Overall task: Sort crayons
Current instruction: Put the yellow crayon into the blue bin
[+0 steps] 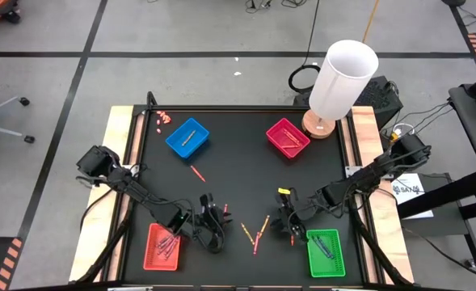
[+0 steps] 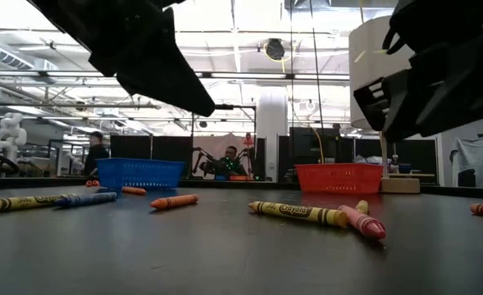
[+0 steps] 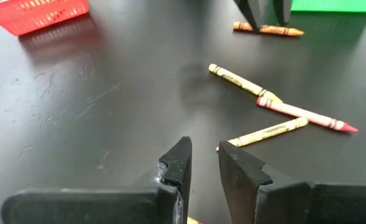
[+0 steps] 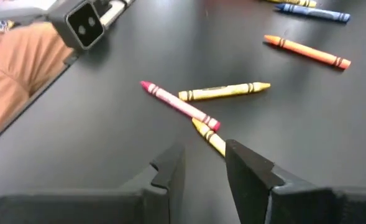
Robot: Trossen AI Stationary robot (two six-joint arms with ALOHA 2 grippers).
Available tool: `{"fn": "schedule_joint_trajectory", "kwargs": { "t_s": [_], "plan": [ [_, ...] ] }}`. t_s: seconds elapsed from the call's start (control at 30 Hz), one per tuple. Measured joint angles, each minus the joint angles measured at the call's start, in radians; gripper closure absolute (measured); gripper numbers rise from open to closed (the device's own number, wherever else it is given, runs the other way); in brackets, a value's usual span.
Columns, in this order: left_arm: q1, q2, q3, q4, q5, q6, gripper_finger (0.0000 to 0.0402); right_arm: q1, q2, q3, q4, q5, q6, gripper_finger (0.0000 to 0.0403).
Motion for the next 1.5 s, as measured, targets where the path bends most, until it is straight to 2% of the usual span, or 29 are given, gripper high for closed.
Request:
{"fn": "schedule_joint_trajectory", "kwargs": {
  "t_s": [0.17,0.43,0.57,0.97,1.2,1.5],
  "plan": [
    [0.003,0.0,0.0,-0.012,-0.002,0.002,0.032,0.0,0.036,0.004,0.03,0.0,0.003,0.0291],
    [0.003,0.0,0.0,-0.018,-0.002,0.024,0.032,0.001,0.098,0.008,0.093,-0.003,-0.002,0.023],
    [0.003,0.0,0.0,-0.017,-0.003,0.026,0.032,0.001,0.138,0.008,0.141,0.001,-0.038,0.0215],
    [0.004,0.0,0.0,-0.017,-0.004,0.024,0.032,-0.011,0.249,0.072,0.164,0.002,-0.173,0.0228],
    [0.004,0.0,0.0,-0.017,-0.004,0.022,0.032,-0.039,0.273,0.081,0.149,0.002,-0.184,0.0229],
    [0.01,0.0,0.0,-0.015,-0.004,0.026,0.032,-0.074,0.267,0.082,0.024,-0.013,-0.154,0.0231]
  ]
}}
